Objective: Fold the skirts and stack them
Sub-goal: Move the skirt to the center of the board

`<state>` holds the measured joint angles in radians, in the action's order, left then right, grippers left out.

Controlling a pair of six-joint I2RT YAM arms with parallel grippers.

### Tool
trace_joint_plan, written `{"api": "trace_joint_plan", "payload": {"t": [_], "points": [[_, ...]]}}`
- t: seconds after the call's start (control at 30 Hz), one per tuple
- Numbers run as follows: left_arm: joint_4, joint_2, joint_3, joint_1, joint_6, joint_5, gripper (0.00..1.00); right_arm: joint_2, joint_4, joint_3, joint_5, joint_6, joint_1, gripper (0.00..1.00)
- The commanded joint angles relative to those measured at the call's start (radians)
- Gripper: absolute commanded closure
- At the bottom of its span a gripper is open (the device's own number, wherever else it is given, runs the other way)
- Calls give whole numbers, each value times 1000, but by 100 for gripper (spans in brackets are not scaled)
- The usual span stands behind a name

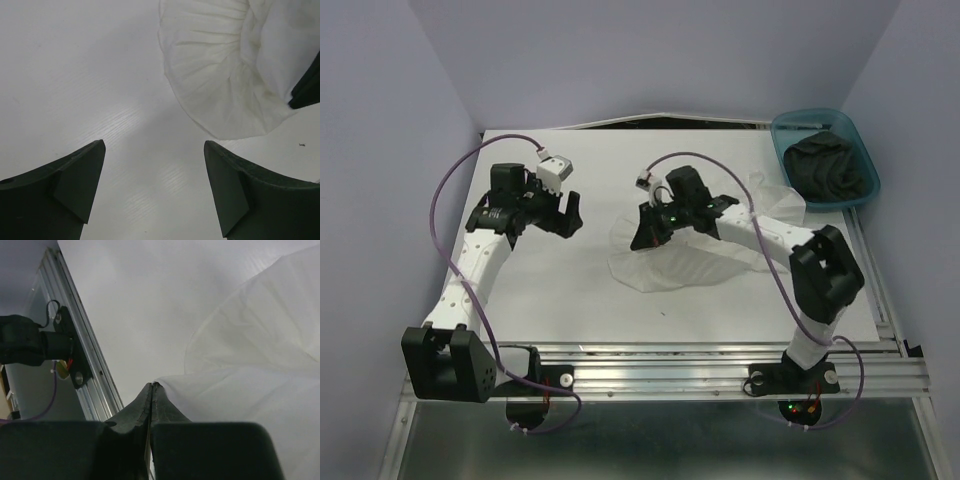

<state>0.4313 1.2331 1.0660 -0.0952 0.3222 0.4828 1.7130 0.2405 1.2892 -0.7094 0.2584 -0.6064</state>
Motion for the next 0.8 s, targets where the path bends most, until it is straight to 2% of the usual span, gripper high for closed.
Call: {"api": "trace_joint_plan", "payload": {"t": [0.0, 0.07, 0.2, 0.23, 0.3, 0.33, 0.4, 0.43, 0.5, 0.6, 0.63, 0.7, 0.73, 0.77], "points": [[-16, -18, 60, 55, -48, 83, 9, 134, -98, 74, 70, 15, -81, 99], [-17, -9, 57, 145, -75, 163, 9, 225, -107, 146, 87, 19, -105, 99], [-11, 5, 48, 202, -86, 229, 9, 281, -93, 211, 90, 25, -105, 99], [-14, 2, 42, 204, -84, 238, 9, 289, -83, 228, 85, 24, -115, 97], [-40, -9, 14, 204, -90, 244, 9, 287, -46, 259, 77, 10, -115, 84], [-46, -15, 2, 204, -89, 252, 9, 275, -14, 262, 74, -5, -115, 72], [-52, -20, -5, 198, -78, 260, 9, 194, 6, 239, 99, -28, -115, 63], [-52, -23, -5, 189, -69, 255, 9, 154, 16, 219, 140, -37, -115, 43], [-42, -29, 0, 120, -26, 194, 9, 26, 43, 147, 166, -45, -66, 25], [-60, -34, 6, 7, -2, 110, 9, -94, 72, 56, 189, -27, 22, 24], [-69, -29, 15, -47, 0, 76, 9, -165, 74, -23, 211, -24, 101, 27], [-82, -9, 38, -101, 9, 39, 10, -213, 85, -98, 215, -12, 199, 31], [-83, 20, 64, -166, 30, -14, 11, -239, 92, -166, 190, -10, 292, 35], [-85, 35, 74, -202, 46, -38, 11, -245, 106, -197, 173, -13, 331, 38]]}}
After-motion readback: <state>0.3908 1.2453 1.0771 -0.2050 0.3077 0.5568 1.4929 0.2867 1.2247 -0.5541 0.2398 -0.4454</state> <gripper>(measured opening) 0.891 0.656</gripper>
